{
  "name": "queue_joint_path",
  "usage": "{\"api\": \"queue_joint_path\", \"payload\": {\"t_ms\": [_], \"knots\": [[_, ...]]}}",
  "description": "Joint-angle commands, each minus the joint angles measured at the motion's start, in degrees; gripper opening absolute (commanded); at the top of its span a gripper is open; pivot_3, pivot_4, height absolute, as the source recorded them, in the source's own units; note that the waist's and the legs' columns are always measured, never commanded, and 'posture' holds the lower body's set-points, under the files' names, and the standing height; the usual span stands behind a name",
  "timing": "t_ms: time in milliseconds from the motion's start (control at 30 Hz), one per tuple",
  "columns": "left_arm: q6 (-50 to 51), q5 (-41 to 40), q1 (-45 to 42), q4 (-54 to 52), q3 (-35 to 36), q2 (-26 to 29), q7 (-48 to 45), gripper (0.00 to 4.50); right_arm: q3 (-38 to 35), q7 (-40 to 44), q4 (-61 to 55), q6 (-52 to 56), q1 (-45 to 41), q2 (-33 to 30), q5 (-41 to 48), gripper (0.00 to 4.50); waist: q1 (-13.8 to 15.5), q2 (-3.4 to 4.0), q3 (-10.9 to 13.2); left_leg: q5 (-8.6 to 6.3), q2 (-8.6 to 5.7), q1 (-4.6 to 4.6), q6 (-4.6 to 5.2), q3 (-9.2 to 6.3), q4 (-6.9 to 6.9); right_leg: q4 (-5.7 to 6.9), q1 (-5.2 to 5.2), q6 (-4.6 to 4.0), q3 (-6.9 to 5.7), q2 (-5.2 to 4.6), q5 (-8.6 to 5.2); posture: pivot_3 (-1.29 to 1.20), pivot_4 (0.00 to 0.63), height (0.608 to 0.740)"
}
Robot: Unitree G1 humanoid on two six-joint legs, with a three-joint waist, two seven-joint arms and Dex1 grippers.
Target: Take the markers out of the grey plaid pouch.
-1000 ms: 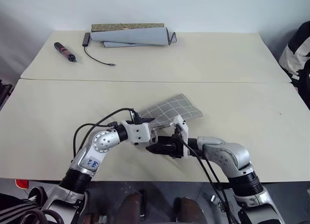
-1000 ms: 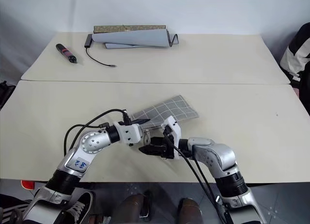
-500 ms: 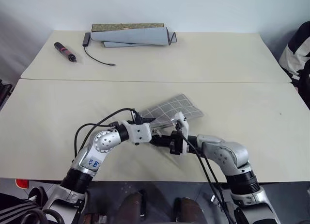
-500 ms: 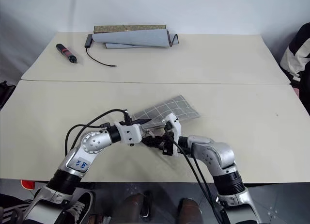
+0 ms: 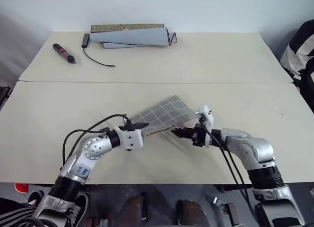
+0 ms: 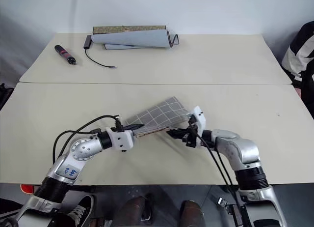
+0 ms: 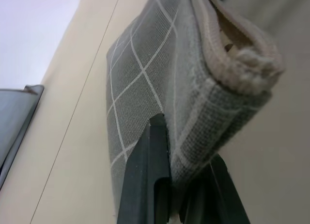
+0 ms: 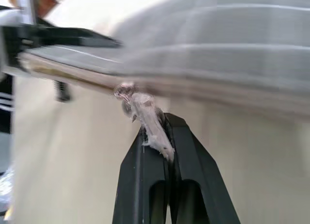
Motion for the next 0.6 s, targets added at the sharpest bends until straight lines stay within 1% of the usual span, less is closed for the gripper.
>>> {"api": "queue_joint_path", "payload": {"t_ms": [33,167,333,467,600], "knots": [[-0.8,-2.9,2.4,-1.4,2.4,1.6,-0.9,0.0,-2.6,1.2,3.7,-4.9,-0.9,-4.2,-3.5,0.03,0.0,0.0,0.0,0.0,0.0,0.0,0.0,0.01,0.0,0.01,0.01,0.0,0.0,0.0,0.0,0.0,0.15,0.74],[-2.5,-4.6,4.2,-2.1,3.0,3.0,-1.9,0.0,-5.0,1.7,9.1,-7.8,-2.7,-6.6,-4.6,0.03,0.0,0.0,0.0,0.0,-0.01,0.0,0.02,0.01,0.02,-0.04,0.07,0.01,-0.03,-0.03,0.01,0.0,0.15,0.74],[-3.5,-7.4,5.2,-1.4,5.1,4.6,-2.7,0.0,-5.7,4.1,13.8,-10.9,-3.7,-9.2,-7.0,0.03,0.0,0.0,0.0,0.0,0.0,0.0,0.01,0.01,0.02,-0.06,0.07,0.01,-0.04,-0.03,0.01,0.0,0.15,0.74],[-2.9,-8.6,5.4,-1.2,5.3,4.7,-2.9,0.0,-5.7,4.6,13.8,-12.4,-3.8,-9.0,-7.8,0.03,-0.1,0.0,0.0,0.0,0.0,0.0,0.03,0.01,0.02,-0.04,0.08,0.01,-0.05,-0.03,0.01,0.0,0.15,0.74],[-1.2,-11.0,5.2,-1.9,5.0,3.7,-3.6,0.0,-5.5,5.0,11.0,-11.9,-3.2,-8.0,-7.0,0.03,-0.1,0.0,0.0,0.0,0.0,0.0,0.03,0.0,0.02,-0.02,0.1,0.01,-0.06,-0.03,0.01,0.0,0.15,0.74]]}}
